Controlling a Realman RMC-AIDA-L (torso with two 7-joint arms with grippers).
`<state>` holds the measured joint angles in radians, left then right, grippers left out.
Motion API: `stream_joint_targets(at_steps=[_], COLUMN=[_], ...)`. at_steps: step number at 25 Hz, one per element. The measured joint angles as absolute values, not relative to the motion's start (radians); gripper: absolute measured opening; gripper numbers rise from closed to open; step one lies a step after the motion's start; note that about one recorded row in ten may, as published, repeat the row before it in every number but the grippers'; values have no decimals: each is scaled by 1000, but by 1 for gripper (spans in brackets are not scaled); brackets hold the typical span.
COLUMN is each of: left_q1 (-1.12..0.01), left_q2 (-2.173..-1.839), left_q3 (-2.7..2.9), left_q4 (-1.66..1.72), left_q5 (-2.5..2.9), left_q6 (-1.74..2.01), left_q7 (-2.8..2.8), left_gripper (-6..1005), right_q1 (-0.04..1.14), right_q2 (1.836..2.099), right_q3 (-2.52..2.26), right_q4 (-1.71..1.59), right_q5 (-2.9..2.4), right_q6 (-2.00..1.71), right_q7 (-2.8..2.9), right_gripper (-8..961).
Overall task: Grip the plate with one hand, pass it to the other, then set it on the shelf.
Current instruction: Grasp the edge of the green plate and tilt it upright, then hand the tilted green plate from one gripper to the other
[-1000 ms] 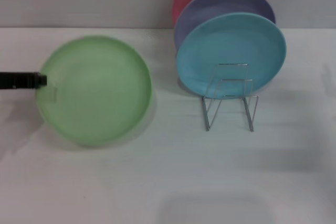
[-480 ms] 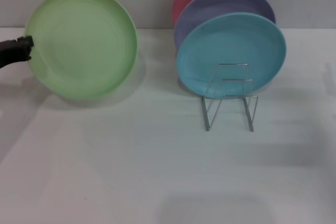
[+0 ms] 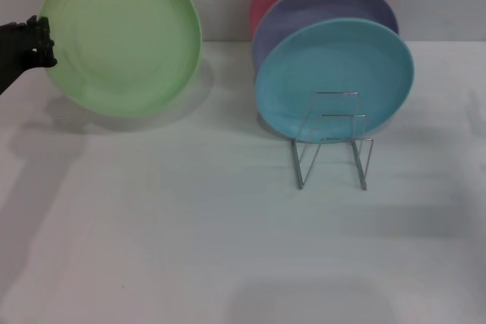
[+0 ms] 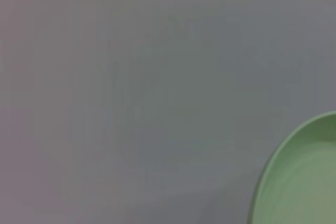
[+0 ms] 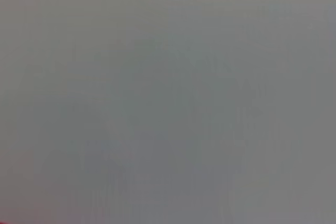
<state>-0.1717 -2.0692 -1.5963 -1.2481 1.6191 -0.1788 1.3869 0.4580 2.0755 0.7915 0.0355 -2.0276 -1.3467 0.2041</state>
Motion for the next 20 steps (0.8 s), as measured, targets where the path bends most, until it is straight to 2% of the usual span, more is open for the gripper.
stream_joint_targets(at_steps=[15,20], left_q1=[-130,-125], left_q2=[-2065,-2061], left_q3=[-1263,-1180], left_q4=[-1319,-1257], left_q5=[1824,2051], left_q6=[343,499], left_q7=[1367,1087], left_gripper=[35,35], right_q1=[454,457], right_q2=[2075,2075], right_q3=[792,791], right_q4=[33,32], right_q5=[-2026,-2026], right_q6=[-1334,-1327], right_q7=[204,204], right_gripper=[632,632])
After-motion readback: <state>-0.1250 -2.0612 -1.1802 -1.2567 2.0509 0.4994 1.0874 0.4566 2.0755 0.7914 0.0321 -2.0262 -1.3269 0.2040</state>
